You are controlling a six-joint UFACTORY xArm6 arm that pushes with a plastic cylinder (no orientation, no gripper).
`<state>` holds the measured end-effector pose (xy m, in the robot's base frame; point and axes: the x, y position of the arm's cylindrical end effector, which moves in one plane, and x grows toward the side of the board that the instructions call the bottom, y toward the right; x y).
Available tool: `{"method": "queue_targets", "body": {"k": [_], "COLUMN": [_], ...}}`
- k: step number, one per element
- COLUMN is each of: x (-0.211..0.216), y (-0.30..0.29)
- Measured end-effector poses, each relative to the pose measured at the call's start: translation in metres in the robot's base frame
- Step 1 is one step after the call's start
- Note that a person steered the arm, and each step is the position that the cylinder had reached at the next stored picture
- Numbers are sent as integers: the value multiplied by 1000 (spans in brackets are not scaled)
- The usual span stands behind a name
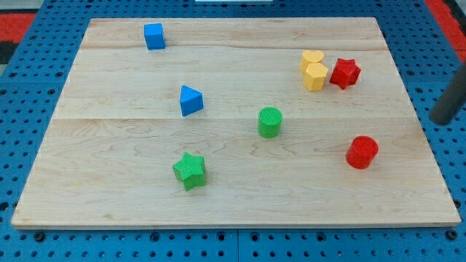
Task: Slide the red circle towards the red star
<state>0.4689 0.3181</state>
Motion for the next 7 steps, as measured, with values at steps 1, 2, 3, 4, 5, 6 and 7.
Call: {"method": "queue_targets", "body": {"k": [1,2,3,4,5,6,7], "x": [49,80,81,70,36,11,8], "y": [-32,-78,-134,-148,-144,-130,-107]}}
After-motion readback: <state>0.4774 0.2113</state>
